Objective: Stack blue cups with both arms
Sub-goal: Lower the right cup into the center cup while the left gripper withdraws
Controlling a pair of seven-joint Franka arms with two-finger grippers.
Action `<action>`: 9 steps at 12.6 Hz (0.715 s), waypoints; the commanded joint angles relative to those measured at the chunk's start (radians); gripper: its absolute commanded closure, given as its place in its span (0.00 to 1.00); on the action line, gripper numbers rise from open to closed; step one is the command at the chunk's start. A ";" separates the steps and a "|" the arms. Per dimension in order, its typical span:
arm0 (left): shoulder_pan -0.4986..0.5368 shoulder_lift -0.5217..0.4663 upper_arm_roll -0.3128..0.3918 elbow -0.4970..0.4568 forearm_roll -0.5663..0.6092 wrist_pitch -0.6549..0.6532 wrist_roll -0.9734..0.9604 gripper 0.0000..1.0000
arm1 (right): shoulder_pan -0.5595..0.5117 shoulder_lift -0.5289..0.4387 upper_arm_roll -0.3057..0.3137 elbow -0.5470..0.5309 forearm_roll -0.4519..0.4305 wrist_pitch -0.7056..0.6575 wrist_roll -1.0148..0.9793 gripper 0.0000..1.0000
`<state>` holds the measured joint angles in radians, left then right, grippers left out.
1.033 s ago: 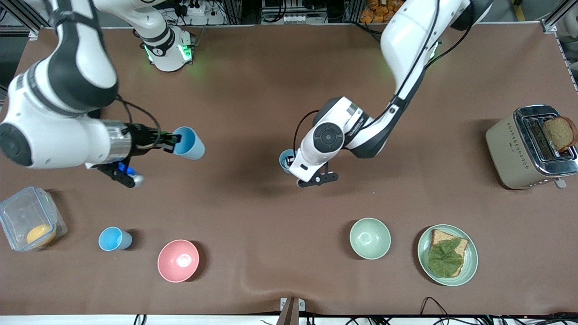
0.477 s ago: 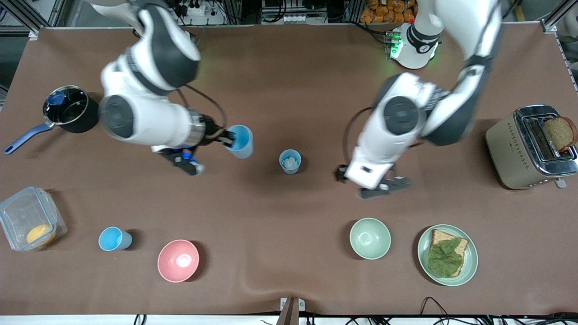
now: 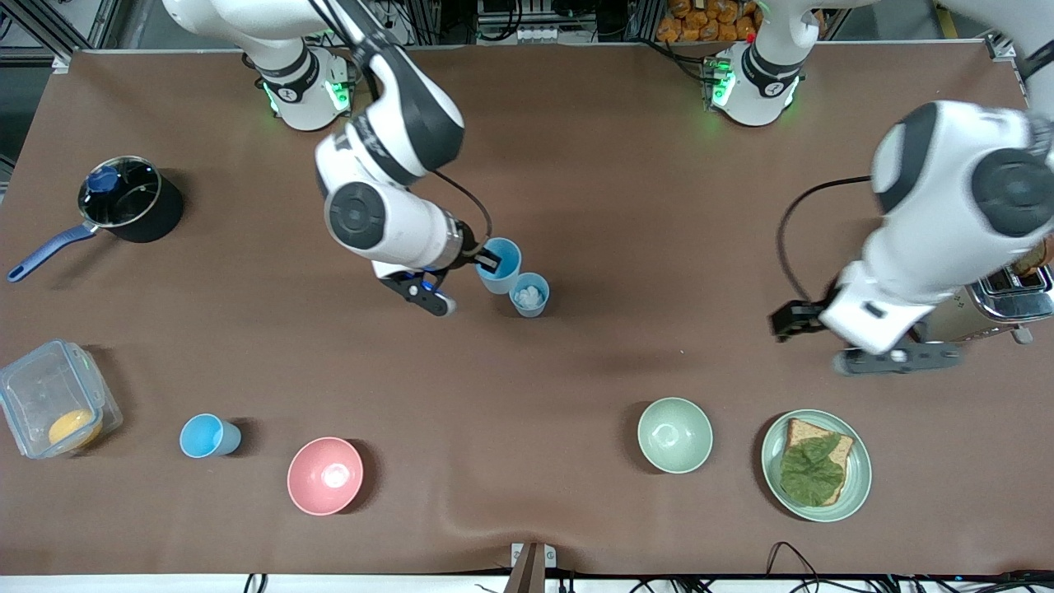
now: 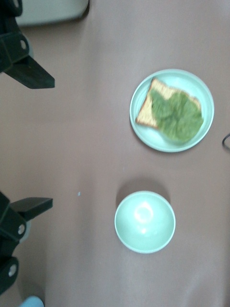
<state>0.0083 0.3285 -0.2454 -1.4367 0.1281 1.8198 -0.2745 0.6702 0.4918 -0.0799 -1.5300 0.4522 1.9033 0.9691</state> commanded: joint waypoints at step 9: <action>0.125 -0.183 -0.014 -0.036 0.004 -0.226 0.219 0.00 | 0.060 0.088 -0.012 0.021 0.006 0.079 -0.029 1.00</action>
<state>0.1178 0.1888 -0.2481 -1.4414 0.1281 1.6179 -0.0707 0.6936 0.5611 -0.0799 -1.5272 0.4523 1.9715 0.9444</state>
